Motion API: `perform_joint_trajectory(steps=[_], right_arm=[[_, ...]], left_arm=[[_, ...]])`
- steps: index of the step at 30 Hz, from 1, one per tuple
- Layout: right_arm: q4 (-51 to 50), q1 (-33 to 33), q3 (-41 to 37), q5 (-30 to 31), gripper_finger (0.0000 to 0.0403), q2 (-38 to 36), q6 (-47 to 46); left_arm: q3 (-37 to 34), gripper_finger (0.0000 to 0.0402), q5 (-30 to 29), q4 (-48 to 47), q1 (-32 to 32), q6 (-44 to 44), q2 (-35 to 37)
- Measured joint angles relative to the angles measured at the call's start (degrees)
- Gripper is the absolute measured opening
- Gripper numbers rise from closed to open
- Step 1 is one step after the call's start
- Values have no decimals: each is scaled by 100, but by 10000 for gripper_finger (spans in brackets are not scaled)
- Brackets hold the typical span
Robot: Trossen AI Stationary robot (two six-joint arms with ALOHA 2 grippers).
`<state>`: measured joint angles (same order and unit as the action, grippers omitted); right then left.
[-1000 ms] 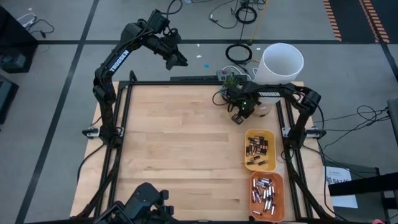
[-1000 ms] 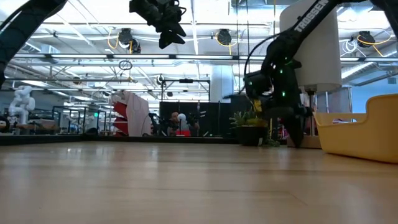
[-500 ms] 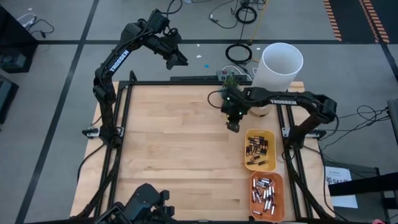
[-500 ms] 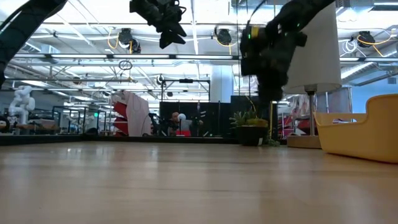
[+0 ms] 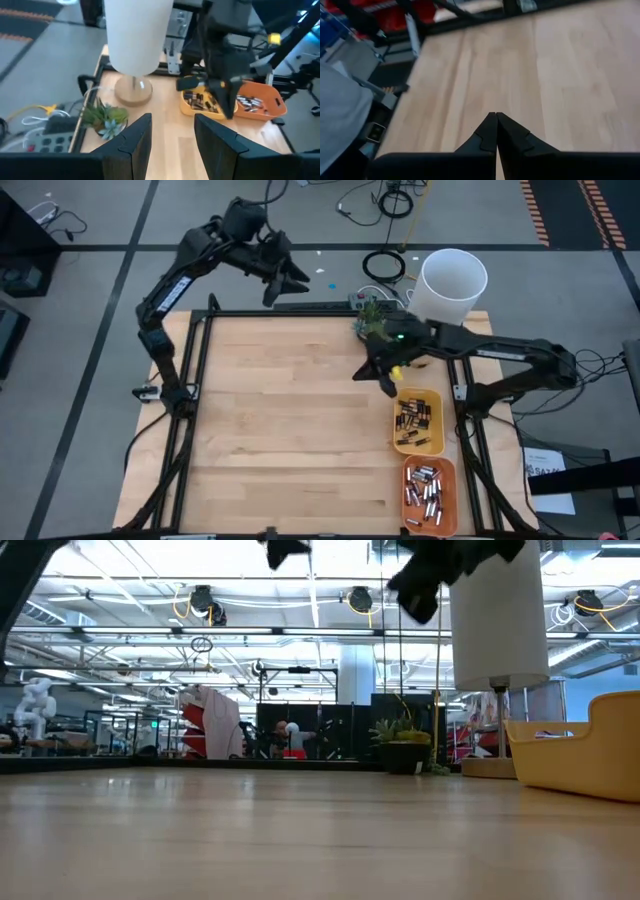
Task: Sort batteries
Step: Move the orange bin to the left of the yellow bin
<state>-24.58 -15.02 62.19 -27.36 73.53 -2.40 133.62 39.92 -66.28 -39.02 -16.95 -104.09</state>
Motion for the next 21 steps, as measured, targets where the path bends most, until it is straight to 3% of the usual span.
perform_joint_trajectory(steps=[7, 12, 18, 21], right_arm=[[20, 343, 0, 121, 0, -891, -144], [-105, 535, 13, 854, 0, -1369, -444], [-2214, 961, 13, 1076, 0, -1827, -1757], [-3126, 1533, 13, 659, 0, -1890, -2239]], left_arm=[[2, 157, -445, -63, 420, 77, 614], [4, 157, -821, -64, 778, 372, 817], [4, 157, -1277, -74, 1106, 856, 1016], [4, 157, -1291, -60, 1247, 1051, 1046]])
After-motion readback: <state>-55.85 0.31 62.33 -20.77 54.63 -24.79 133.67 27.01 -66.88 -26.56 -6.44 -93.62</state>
